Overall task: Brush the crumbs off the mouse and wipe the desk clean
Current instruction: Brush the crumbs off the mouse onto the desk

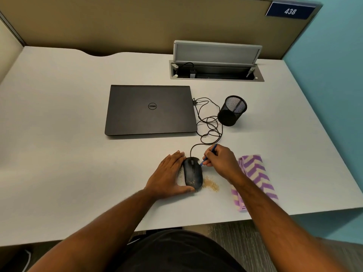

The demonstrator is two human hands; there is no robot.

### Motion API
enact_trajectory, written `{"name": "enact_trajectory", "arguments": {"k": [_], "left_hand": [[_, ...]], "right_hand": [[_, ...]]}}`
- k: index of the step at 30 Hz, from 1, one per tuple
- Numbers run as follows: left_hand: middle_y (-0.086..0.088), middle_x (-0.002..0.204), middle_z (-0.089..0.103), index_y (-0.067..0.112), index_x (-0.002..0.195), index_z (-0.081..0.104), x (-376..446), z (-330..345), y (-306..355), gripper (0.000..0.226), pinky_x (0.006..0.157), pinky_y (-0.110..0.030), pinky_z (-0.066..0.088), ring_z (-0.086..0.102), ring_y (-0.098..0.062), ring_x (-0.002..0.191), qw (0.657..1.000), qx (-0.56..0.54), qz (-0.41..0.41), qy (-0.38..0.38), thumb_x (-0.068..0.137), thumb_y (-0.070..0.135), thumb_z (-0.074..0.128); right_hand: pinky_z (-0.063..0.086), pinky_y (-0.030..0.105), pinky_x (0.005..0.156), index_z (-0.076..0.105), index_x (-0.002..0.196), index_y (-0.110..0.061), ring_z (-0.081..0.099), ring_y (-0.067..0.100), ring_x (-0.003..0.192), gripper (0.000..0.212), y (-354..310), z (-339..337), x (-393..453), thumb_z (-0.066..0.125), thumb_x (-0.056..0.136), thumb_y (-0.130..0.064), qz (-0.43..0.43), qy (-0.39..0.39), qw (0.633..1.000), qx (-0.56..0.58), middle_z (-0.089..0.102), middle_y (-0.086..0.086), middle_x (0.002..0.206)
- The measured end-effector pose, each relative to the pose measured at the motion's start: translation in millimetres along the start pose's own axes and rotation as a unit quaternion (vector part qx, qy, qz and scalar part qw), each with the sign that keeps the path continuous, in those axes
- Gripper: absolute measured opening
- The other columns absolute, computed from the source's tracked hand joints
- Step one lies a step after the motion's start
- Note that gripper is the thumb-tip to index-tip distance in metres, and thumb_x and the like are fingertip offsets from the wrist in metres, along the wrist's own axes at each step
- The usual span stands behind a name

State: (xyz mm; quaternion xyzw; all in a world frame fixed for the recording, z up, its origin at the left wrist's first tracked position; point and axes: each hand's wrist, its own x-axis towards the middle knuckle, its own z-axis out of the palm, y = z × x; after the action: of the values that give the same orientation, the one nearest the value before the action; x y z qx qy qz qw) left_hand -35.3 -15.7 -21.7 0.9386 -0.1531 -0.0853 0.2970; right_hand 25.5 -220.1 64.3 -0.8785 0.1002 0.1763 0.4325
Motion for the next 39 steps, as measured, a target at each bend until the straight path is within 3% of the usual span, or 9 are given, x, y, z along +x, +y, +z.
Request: {"name": "enact_trajectory", "arguments": {"k": [5,9,16,21,27,30,32,35,39], "left_hand": [[0.005,0.168,0.016,0.021,0.159,0.022,-0.9,0.2,-0.7,0.117,0.127,-0.033,0.006,0.007,-0.009,0.155,1.0,0.004,0.006,0.006,0.072,0.09,0.059],[0.005,0.168,0.016,0.021,0.159,0.022,0.0,0.0,-0.8,0.117,0.126,-0.032,0.005,0.007,-0.009,0.155,1.0,-0.002,0.005,0.002,0.072,0.09,0.059],[0.005,0.168,0.016,0.02,0.16,0.021,-0.9,0.9,-1.2,0.117,0.126,-0.032,0.005,0.007,-0.009,0.155,1.0,0.009,0.009,0.007,0.073,0.089,0.058],[0.006,0.169,0.014,0.023,0.16,0.019,0.4,0.4,0.3,0.117,0.123,-0.027,0.0,0.007,-0.01,0.155,1.0,0.0,-0.002,-0.006,0.072,0.09,0.058],[0.005,0.168,0.017,0.02,0.159,0.022,-1.1,0.5,-0.4,0.116,0.125,-0.03,0.004,0.008,-0.009,0.155,1.0,0.012,0.011,0.013,0.073,0.089,0.058],[0.005,0.168,0.016,0.021,0.16,0.021,-0.7,1.0,-0.5,0.117,0.125,-0.03,0.004,0.008,-0.01,0.155,1.0,0.006,0.006,0.005,0.073,0.09,0.058],[0.006,0.168,0.015,0.023,0.16,0.02,-0.2,1.6,-1.0,0.117,0.126,-0.032,0.005,0.008,-0.011,0.155,1.0,0.002,0.001,-0.001,0.072,0.09,0.057],[0.004,0.168,0.017,0.021,0.16,0.021,0.0,1.9,-1.2,0.117,0.126,-0.033,0.007,0.009,-0.011,0.155,1.0,0.008,0.008,0.005,0.073,0.089,0.058],[0.005,0.168,0.015,0.022,0.16,0.02,0.5,0.5,0.4,0.118,0.124,-0.029,0.002,0.008,-0.011,0.155,1.0,0.007,0.004,-0.002,0.072,0.09,0.058]], "right_hand": [[0.062,0.039,0.073,0.064,0.088,-0.01,0.074,0.017,0.065,0.016,9.6,-2.6,-18.9,0.054,0.098,-0.017,-0.027,-0.048,0.998,-0.022,0.074,0.005,0.077],[0.062,0.028,0.074,0.066,0.095,-0.012,0.074,0.013,0.075,0.016,9.9,-5.8,-26.7,0.055,0.1,-0.023,-0.024,0.04,0.996,0.074,0.074,0.002,0.087],[0.063,0.036,0.073,0.067,0.094,-0.014,0.074,0.011,0.07,0.015,18.9,6.2,-43.2,0.058,0.098,-0.025,-0.034,0.0,0.999,0.031,0.074,0.001,0.079],[0.06,0.024,0.075,0.069,0.1,-0.013,0.073,0.008,0.079,0.019,15.1,3.0,-46.7,0.059,0.098,-0.029,-0.034,0.089,0.99,0.108,0.076,-0.002,0.086],[0.062,0.035,0.077,0.07,0.094,-0.017,0.073,0.01,0.073,0.016,19.5,19.3,-56.2,0.06,0.097,-0.028,-0.044,0.027,0.995,0.081,0.076,-0.001,0.078],[0.061,0.03,0.078,0.069,0.098,-0.013,0.074,0.01,0.077,0.017,10.8,15.2,-53.5,0.06,0.097,-0.027,-0.044,0.055,0.989,0.133,0.076,0.0,0.084],[0.061,0.028,0.079,0.068,0.1,-0.016,0.073,0.007,0.08,0.016,9.0,14.5,-49.1,0.06,0.097,-0.029,-0.043,0.08,0.991,0.102,0.075,-0.004,0.087],[0.062,0.033,0.079,0.069,0.097,-0.015,0.073,0.009,0.076,0.018,6.6,17.1,-45.7,0.059,0.098,-0.03,-0.037,0.042,0.997,0.043,0.075,-0.004,0.081],[0.062,0.031,0.076,0.07,0.095,-0.016,0.074,0.01,0.072,0.018,-3.2,14.4,-39.8,0.06,0.097,-0.031,-0.036,0.067,0.994,0.074,0.076,-0.001,0.078]]}}
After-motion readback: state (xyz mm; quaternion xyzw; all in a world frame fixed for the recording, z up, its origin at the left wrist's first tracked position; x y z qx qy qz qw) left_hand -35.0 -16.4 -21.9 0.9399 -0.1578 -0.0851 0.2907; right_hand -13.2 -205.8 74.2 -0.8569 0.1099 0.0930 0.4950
